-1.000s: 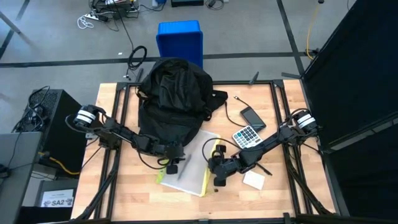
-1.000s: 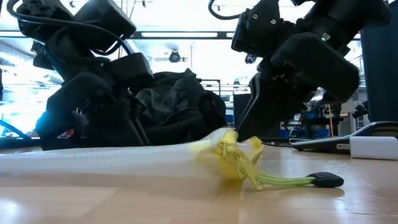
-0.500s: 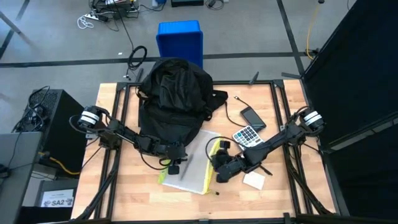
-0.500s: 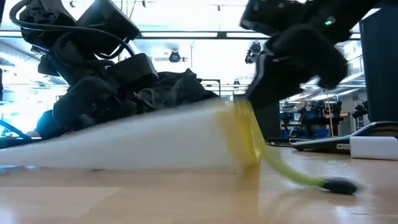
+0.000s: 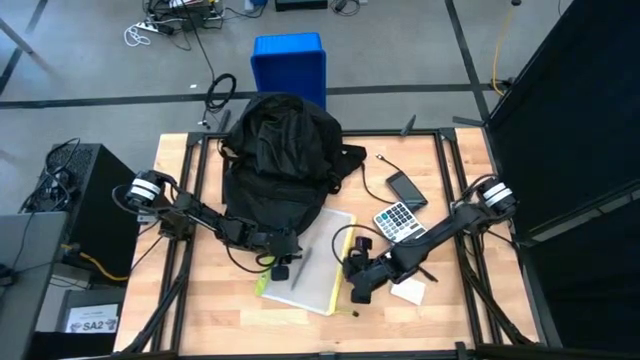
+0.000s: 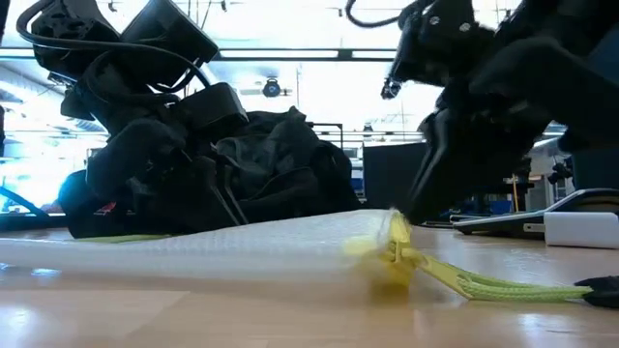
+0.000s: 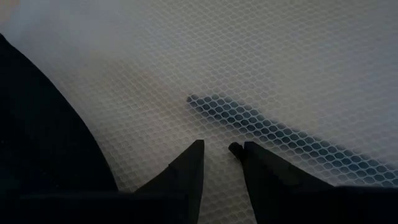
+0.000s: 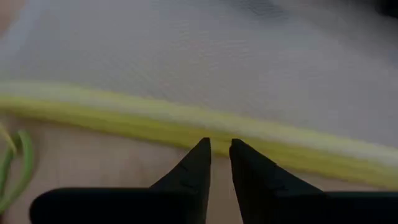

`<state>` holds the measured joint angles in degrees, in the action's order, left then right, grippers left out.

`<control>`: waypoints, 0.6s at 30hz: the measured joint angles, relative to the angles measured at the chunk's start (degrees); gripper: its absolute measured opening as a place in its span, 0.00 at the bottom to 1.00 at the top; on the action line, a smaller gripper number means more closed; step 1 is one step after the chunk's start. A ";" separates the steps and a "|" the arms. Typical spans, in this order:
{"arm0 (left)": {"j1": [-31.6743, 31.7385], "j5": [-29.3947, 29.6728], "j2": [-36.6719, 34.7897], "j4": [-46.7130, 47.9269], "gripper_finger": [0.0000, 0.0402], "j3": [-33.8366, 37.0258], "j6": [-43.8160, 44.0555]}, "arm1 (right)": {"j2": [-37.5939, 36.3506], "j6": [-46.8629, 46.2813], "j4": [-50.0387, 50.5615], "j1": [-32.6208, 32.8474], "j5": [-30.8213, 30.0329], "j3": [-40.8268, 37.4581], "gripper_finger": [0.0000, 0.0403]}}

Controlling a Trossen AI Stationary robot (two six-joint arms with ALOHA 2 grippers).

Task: Unpack backpack
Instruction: Remove the black ballpen from the yellow zipper pouch

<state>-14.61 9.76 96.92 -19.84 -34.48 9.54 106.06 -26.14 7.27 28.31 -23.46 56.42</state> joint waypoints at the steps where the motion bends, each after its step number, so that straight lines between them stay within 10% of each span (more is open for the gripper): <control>1: 0.00 0.00 0.00 -0.11 0.22 0.00 0.43 | 1.22 0.67 -1.20 -0.31 0.60 -0.09 0.08; 18: 0.15 -2.01 6.01 -9.18 0.22 -0.37 0.77 | 3.31 8.12 -11.83 -5.24 1.07 1.45 0.14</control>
<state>-14.46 7.75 102.93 -29.02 -34.85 10.31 109.37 -18.01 -4.55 23.07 -22.39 57.87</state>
